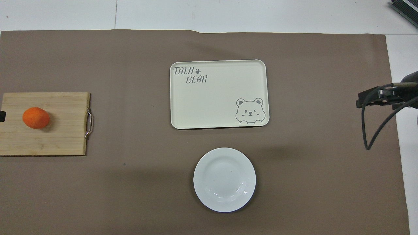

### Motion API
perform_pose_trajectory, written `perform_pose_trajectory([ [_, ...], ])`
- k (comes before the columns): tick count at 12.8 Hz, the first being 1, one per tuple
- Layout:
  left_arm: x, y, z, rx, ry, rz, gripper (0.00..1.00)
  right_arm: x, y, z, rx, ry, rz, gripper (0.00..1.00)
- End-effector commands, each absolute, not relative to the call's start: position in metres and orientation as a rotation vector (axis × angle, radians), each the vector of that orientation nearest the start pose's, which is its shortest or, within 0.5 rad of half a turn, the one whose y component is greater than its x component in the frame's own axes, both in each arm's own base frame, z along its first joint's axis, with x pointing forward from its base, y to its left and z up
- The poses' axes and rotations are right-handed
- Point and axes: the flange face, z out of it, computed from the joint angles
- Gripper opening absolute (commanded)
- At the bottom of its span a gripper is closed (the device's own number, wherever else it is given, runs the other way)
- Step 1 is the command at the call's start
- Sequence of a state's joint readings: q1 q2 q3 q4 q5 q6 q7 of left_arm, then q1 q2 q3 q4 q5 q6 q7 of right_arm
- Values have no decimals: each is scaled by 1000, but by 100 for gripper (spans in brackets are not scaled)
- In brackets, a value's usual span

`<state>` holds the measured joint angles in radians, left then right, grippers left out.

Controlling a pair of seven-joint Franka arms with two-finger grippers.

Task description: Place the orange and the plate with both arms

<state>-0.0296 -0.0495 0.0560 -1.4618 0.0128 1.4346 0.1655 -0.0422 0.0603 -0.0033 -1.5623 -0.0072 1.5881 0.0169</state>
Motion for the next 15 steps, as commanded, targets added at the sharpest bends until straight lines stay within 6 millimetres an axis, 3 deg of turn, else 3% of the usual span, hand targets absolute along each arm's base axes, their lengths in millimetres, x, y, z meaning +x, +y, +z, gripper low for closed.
perform_pose_trajectory([
  [1, 520, 18, 692, -3117, 197, -41, 100, 573, -25, 598, -3124, 130, 65, 100],
  [10, 542, 26, 687, -3153, 197, -214, 100, 573, -25, 598, -3124, 130, 65, 100],
  [12, 555, 38, 664, -3144, 272, -227, 100, 573, -25, 598, -3124, 130, 65, 100],
  [15, 570, 85, 618, -3147, 363, -226, 100, 573, -25, 598, -3124, 130, 65, 100],
])
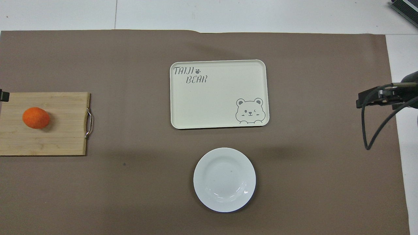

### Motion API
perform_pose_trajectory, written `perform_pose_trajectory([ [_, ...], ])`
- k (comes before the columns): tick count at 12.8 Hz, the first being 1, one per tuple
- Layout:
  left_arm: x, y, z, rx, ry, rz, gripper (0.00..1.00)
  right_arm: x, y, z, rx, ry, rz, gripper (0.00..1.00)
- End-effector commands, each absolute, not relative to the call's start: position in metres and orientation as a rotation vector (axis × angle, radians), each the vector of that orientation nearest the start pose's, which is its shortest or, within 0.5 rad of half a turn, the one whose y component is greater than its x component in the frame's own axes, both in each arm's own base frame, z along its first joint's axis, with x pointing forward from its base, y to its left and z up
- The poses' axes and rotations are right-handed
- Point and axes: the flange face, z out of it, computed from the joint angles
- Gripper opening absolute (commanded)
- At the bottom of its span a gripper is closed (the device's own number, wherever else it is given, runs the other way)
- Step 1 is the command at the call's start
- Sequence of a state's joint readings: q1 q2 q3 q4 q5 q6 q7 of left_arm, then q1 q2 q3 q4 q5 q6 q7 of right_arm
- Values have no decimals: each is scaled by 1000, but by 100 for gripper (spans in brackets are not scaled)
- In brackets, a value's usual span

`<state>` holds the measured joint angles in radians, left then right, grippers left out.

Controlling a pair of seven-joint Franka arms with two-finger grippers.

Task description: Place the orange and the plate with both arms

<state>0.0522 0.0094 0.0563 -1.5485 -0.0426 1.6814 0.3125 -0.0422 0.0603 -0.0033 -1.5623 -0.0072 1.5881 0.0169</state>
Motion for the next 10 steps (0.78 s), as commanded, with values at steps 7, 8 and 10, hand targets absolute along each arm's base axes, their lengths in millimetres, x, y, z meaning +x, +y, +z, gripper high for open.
perform_pose_trajectory([
  [7, 599, 141, 519, -3144, 323, -199, 100, 573, -25, 598, -3124, 130, 65, 100],
  [8, 597, 149, 503, -3135, 323, -213, 100, 573, -25, 598, -3124, 130, 65, 100],
  [10, 596, 161, 471, -3129, 288, -230, 100, 573, -25, 598, -3124, 130, 65, 100],
])
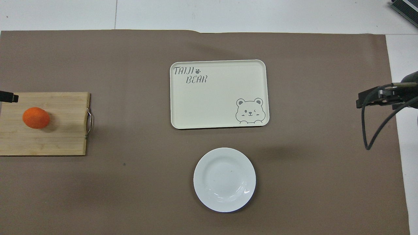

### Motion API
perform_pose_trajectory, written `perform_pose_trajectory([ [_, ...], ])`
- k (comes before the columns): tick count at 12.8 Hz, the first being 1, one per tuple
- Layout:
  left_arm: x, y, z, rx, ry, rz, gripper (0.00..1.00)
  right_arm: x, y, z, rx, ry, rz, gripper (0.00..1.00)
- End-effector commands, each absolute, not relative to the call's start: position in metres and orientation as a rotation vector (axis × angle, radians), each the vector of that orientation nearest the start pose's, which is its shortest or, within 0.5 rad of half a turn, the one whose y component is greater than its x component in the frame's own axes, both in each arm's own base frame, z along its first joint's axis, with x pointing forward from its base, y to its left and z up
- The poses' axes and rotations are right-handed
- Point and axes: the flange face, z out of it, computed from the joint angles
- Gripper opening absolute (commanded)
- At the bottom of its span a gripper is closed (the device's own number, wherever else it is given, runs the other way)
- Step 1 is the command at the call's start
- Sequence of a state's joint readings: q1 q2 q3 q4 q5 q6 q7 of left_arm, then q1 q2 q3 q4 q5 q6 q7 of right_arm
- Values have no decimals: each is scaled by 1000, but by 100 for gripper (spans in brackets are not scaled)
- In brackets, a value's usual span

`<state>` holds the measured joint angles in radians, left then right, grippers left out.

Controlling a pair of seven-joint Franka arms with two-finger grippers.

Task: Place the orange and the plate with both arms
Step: 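Reach the left gripper down to the orange on the cutting board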

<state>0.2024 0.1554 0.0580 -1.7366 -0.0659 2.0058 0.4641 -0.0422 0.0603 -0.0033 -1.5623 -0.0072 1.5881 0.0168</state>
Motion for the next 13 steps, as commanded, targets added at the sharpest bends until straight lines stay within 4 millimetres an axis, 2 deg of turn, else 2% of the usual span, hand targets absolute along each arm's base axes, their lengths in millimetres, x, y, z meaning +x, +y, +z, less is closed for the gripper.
perform_pose_trajectory([
  [1, 599, 163, 456, -3137, 285, -197, 100, 573, -25, 598, -3124, 130, 65, 100],
  [3, 589, 183, 432, -3146, 222, -175, 100, 573, -25, 598, -3124, 130, 65, 100],
  [4, 586, 184, 419, -3140, 212, -191, 100, 573, -25, 598, -3124, 130, 65, 100],
  [7, 582, 176, 384, -3163, 176, -229, 100, 573, -25, 598, -3124, 130, 65, 100],
  [11, 584, 170, 355, -3178, 149, -247, 100, 573, -25, 598, -3124, 130, 65, 100],
  [13, 581, 167, 351, -3181, 140, -240, 100, 573, -25, 598, -3124, 130, 65, 100],
])
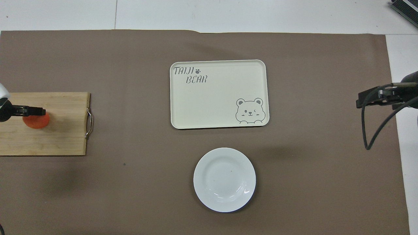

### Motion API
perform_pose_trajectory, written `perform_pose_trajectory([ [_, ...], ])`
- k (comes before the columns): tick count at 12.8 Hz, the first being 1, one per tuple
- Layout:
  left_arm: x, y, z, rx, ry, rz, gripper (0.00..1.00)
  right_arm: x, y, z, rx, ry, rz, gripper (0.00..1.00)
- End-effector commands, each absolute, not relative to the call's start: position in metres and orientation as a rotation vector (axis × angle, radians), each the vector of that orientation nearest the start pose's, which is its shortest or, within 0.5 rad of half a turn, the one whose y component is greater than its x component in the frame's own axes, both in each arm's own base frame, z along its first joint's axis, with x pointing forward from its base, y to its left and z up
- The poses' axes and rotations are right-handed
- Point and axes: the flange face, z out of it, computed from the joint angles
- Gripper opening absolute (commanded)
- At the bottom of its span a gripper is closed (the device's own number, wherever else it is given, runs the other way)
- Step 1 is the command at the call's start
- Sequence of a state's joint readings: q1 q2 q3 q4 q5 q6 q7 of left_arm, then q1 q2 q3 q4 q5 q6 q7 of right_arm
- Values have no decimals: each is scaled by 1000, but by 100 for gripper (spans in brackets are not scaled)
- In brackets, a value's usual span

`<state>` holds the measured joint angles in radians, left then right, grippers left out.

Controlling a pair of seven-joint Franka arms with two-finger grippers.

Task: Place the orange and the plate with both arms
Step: 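Reach the left gripper down to the orange on the cutting board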

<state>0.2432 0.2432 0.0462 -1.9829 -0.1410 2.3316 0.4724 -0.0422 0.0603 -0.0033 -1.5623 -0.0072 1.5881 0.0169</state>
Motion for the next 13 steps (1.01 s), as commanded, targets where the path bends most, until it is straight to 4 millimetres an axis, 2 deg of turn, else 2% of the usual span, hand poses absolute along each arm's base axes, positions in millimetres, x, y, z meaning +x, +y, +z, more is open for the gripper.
perform_pose_trajectory([
  [1, 580, 163, 348, -3183, 145, -232, 100, 573, -25, 598, -3124, 130, 65, 100],
  [4, 584, 161, 343, -3181, 35, -256, 100, 573, -25, 598, -3124, 130, 65, 100],
  [7, 571, 160, 332, -3196, 36, -202, 100, 573, -25, 598, -3124, 130, 65, 100],
  [8, 569, 164, 334, -3195, 24, -203, 86, 573, -25, 598, -3124, 130, 65, 100],
  [9, 568, 165, 334, -3194, 17, -205, 61, 573, -25, 598, -3124, 130, 65, 100],
  [10, 569, 167, 335, -3188, 13, -220, 45, 573, -25, 598, -3124, 130, 65, 100],
  [12, 570, 168, 335, -3185, 19, -229, 0, 573, -25, 598, -3124, 130, 65, 100],
  [13, 570, 168, 337, -3183, 34, -229, 0, 573, -25, 598, -3124, 130, 65, 100],
])
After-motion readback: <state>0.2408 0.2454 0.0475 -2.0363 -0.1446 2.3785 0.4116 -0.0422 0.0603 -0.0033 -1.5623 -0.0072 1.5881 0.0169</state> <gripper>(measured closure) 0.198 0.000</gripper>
